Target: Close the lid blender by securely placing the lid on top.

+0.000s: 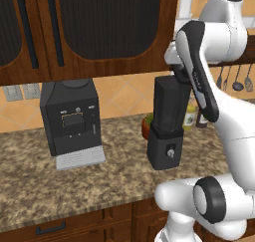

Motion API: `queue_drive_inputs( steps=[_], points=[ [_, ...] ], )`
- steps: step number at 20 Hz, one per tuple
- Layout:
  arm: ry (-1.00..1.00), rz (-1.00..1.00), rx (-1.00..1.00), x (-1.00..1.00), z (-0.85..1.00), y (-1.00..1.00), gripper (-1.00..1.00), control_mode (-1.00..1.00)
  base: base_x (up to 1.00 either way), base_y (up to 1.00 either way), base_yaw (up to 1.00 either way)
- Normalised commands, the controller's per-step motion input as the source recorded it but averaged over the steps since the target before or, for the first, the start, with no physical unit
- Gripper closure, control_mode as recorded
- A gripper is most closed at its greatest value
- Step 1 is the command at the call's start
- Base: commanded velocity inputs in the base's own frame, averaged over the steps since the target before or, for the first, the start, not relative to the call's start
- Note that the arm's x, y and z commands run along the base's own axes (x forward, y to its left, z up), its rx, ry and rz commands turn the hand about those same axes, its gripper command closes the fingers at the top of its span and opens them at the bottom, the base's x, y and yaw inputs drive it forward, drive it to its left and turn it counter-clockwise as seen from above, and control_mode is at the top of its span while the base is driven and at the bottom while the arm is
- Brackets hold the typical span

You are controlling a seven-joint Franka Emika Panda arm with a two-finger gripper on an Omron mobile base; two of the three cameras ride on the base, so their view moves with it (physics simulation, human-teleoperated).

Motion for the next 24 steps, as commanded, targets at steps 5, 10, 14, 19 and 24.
queue_drive_inputs(
  steps=[5,10,14,19,24],
  points=[
    [0.04,0.16,0.0,0.7,0.01,0.0,1.0,-1.0,0.0,0.0,0.0],
    [0.04,0.11,-0.07,0.14,-0.12,0.0,1.0,-1.0,0.0,0.0,0.0],
    [0.02,0.02,-0.07,-0.01,-0.33,0.0,1.0,-1.0,0.0,0.0,0.0],
    [0.01,0.0,-0.08,-0.04,-0.39,0.0,1.0,-1.0,0.0,0.0,0.0],
    [0.01,0.0,-0.03,-0.05,-0.5,0.02,1.0,-1.0,0.0,0.0,0.0]
  ],
)
